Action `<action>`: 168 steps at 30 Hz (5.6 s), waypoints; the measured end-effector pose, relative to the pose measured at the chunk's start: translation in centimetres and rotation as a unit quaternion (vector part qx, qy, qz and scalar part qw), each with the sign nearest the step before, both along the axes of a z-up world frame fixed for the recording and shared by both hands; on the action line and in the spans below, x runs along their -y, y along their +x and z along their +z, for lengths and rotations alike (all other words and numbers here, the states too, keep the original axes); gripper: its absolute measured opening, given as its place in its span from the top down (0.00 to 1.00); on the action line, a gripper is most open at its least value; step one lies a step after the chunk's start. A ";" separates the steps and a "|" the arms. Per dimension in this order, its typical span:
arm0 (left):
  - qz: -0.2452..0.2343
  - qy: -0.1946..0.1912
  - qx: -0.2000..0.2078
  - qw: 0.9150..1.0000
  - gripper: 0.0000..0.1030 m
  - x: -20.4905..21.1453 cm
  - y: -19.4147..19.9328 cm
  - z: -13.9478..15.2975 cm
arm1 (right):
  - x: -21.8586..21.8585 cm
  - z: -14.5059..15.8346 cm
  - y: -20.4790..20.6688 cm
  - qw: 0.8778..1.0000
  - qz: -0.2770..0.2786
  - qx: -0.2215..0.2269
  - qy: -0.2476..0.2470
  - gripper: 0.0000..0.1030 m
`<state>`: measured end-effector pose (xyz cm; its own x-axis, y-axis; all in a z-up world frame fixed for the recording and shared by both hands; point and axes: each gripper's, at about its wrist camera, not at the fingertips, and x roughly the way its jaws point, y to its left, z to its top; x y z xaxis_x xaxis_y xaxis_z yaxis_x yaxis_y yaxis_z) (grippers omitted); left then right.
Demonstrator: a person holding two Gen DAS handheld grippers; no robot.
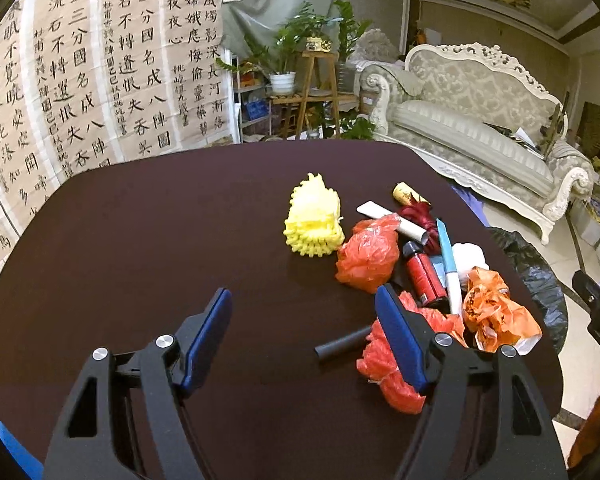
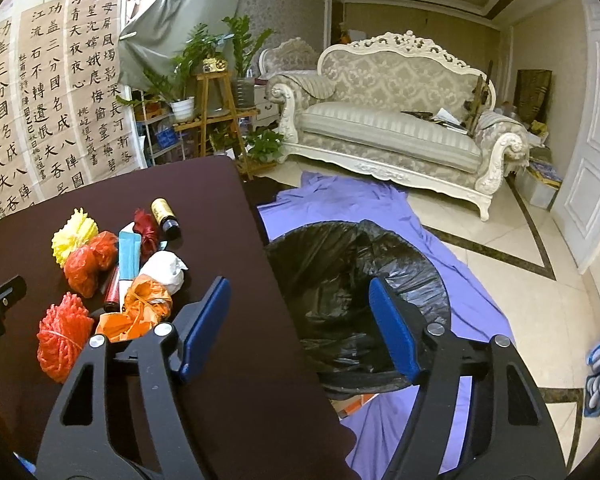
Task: Collect trash
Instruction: 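Grasp the red mesh net with the left tool while the right tool grasps the orange plastic bag, then carry both items to the black trash bag and open both tools to drop them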
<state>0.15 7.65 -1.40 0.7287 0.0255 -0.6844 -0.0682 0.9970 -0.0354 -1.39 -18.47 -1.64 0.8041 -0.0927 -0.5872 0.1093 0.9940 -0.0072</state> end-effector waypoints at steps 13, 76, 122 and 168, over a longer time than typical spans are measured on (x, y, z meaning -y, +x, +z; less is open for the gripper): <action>-0.062 0.006 -0.028 0.998 0.20 4.4 0.0 -2.0 | -0.4 0.1 0.1 1.000 0.000 -0.001 -0.001 0.32; -0.008 -0.013 0.009 1.000 0.59 -2.6 -1.7 -1.8 | -10.3 -2.6 1.6 0.987 0.139 -0.076 0.013 0.60; -0.036 -0.017 0.024 0.999 0.59 0.8 -0.8 -0.5 | -6.0 0.9 1.1 0.995 0.095 -0.017 0.017 0.60; -0.179 0.019 0.001 0.984 0.44 20.7 10.9 -2.4 | 10.5 -1.9 7.4 0.998 -0.050 0.006 0.025 0.41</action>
